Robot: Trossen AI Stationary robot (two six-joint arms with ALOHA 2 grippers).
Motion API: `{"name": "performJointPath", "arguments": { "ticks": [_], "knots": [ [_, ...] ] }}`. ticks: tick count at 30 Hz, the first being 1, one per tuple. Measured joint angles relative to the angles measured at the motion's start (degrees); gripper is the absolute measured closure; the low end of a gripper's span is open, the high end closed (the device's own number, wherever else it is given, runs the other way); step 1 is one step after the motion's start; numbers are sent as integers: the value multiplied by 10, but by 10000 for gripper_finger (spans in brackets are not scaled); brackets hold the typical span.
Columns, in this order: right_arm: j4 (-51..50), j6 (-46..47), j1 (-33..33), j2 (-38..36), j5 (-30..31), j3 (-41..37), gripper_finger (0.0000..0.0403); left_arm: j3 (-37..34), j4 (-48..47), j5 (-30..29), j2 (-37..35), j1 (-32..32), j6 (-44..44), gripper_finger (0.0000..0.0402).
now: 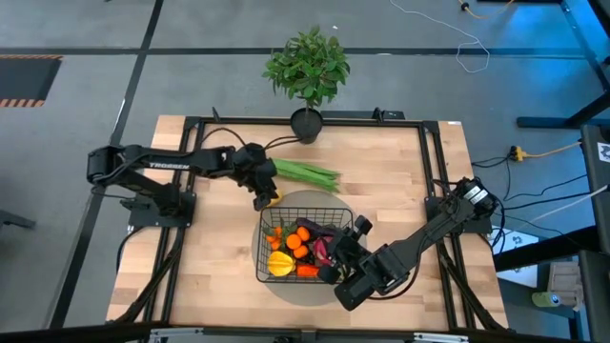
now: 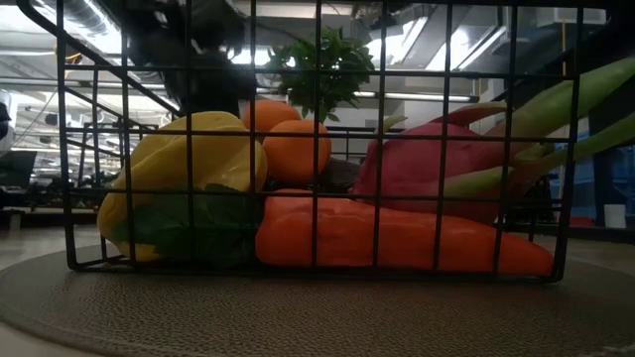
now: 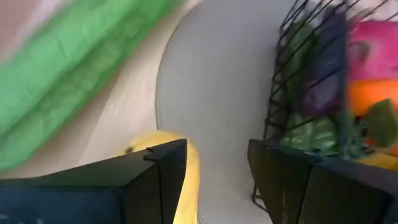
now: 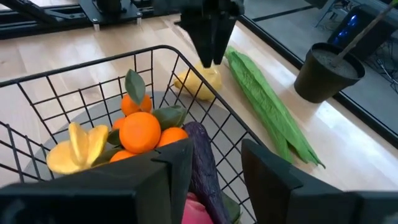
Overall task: Build produce basket
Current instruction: Put the pear into the black wire basket
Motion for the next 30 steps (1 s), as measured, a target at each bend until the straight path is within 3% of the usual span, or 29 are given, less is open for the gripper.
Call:
{"name": "performJointPath", "arguments": {
  "ticks": [9,14,19,21,26,30],
  "knots": [
    [0,0,0,0,1,0,267,2,0,32,58,31,-8,241],
    [0,-1,0,0,0,0,267,-1,-83,28,52,47,-20,241],
    [-3,-1,0,0,-9,0,267,-1,-184,-41,30,51,-52,241],
    [-3,-1,0,0,-9,0,267,-1,-179,-67,19,51,-52,241],
    [-3,0,0,0,-9,0,267,0,-172,-76,-17,50,-48,241],
    [-4,0,0,0,-20,0,267,0,-225,-87,-64,34,-67,241]
  ]
}}
